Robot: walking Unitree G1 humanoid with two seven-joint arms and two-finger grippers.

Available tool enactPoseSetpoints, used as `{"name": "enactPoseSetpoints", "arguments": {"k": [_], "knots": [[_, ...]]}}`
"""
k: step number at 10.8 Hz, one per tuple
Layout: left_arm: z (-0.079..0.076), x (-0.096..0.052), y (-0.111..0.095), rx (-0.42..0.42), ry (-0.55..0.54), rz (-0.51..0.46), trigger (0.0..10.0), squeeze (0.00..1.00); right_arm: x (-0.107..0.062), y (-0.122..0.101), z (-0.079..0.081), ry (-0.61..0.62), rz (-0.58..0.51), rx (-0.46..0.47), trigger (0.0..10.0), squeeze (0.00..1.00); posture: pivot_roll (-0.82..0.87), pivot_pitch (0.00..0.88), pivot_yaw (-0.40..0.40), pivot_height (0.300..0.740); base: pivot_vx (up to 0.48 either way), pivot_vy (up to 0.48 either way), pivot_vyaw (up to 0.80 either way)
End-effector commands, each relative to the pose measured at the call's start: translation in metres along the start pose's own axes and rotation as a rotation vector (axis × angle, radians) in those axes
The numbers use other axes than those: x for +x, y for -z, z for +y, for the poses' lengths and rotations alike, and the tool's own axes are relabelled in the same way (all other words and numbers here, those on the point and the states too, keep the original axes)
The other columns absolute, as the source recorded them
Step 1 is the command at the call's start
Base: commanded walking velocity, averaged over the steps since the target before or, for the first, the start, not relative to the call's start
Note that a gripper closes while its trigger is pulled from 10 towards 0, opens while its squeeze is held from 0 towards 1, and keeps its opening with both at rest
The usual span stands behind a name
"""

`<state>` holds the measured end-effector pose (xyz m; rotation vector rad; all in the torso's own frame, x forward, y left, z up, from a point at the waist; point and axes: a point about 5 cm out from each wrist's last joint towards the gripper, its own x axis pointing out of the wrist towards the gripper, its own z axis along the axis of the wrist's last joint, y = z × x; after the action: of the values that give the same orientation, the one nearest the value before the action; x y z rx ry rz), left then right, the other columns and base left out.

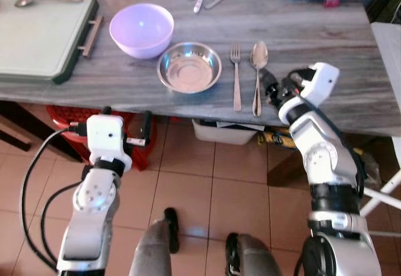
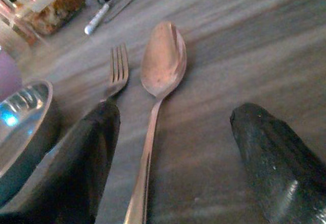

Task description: Setting the table

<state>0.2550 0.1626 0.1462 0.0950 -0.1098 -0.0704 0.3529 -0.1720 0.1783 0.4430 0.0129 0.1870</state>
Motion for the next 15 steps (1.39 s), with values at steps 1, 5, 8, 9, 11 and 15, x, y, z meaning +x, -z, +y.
{"name": "enactPoseSetpoints", "arguments": {"k": [1, 5, 8, 9, 11, 15], "knots": [[0.004, -0.005, 0.0, 0.006, -0.006, 0.013, 10.0, 0.0, 0.002, 0.007, 0.0, -0.022, 0.041, 0.025, 10.0, 0.0, 0.06, 0.306, 0.05, 0.74, 0.0, 0.0, 0.0], [0.007, -0.007, -0.001, 0.018, 0.0, 0.022, 10.0, 0.0, 0.012, 0.008, 0.006, -0.121, 0.092, 0.068, 10.0, 0.0, 0.08, 0.315, 0.059, 0.74, 0.0, 0.0, 0.0], [0.007, -0.009, -0.002, 0.019, 0.001, 0.026, 10.0, 0.0, 0.019, 0.009, 0.008, -0.152, 0.119, 0.122, 10.0, 0.0, 0.09, 0.318, 0.059, 0.74, 0.0, 0.0, 0.0], [0.007, -0.009, -0.003, 0.02, 0.001, 0.028, 10.0, 0.0, 0.021, 0.01, 0.011, -0.174, 0.131, 0.113, 10.0, 0.0, 0.09, 0.319, 0.058, 0.74, 0.0, 0.0, 0.0], [0.008, -0.009, -0.003, 0.021, 0.001, 0.03, 10.0, 0.0, 0.024, 0.011, 0.02, -0.215, 0.144, 0.11, 10.0, 0.0, 0.09, 0.322, 0.059, 0.74, 0.0, 0.0, 0.0], [0.007, -0.01, -0.003, 0.015, 0.002, 0.034, 10.0, 0.0, 0.027, 0.012, 0.026, -0.241, 0.143, 0.102, 10.0, 0.0, 0.09, 0.326, 0.056, 0.74, 0.0, 0.0, 0.0]]}}
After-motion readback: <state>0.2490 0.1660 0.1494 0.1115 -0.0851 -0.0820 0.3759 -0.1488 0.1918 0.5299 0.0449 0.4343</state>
